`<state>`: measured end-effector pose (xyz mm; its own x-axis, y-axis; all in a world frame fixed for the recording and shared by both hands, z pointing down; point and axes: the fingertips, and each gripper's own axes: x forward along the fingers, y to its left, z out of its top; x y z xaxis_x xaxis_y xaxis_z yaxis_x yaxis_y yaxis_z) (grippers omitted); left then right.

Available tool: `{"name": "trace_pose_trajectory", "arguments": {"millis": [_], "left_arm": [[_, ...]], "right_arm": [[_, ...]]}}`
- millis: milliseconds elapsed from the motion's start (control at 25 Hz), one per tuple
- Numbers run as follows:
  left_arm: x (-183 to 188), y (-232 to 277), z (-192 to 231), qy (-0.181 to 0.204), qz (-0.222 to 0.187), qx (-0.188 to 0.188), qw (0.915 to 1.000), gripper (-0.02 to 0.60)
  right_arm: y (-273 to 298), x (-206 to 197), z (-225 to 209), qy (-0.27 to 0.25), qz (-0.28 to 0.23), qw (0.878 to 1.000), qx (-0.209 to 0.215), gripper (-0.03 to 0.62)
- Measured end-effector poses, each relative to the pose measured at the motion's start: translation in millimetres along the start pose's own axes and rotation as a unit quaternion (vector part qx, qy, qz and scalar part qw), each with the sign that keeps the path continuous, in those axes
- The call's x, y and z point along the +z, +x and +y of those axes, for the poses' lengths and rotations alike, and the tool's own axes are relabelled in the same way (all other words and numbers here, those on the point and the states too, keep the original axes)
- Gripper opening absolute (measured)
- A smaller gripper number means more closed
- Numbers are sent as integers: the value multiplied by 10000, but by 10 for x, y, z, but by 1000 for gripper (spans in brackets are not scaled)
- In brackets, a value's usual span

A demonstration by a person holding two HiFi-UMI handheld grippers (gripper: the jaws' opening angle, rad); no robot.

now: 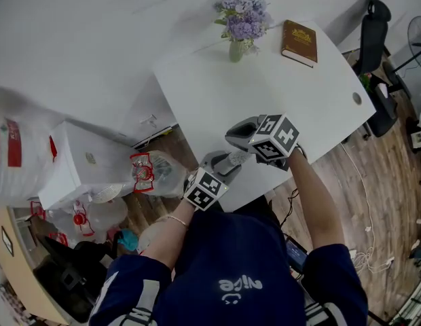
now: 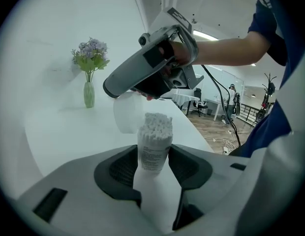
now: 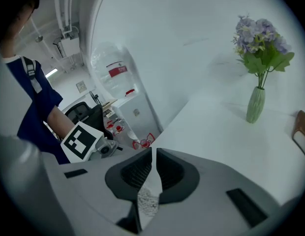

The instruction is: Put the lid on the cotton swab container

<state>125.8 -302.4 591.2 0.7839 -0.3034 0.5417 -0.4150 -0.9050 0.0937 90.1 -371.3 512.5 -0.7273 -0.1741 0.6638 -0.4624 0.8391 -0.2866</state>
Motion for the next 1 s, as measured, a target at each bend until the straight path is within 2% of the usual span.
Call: {"name": "trace_pose_trajectory", "arguments": {"millis": [280, 560, 1000], "left_arm": [[-23, -12, -17, 149, -5, 109, 9998, 213], [-16, -6, -35, 199, -16, 128, 9997, 212], [-23, -16, -36, 200, 6, 118, 9997, 212]], "right_arm": [[-56, -79, 173, 60, 84, 9999, 86, 58], [-122, -310, 296, -98, 257, 9995, -135, 58], [-244, -513, 380, 420, -323, 9974, -487, 57]]}}
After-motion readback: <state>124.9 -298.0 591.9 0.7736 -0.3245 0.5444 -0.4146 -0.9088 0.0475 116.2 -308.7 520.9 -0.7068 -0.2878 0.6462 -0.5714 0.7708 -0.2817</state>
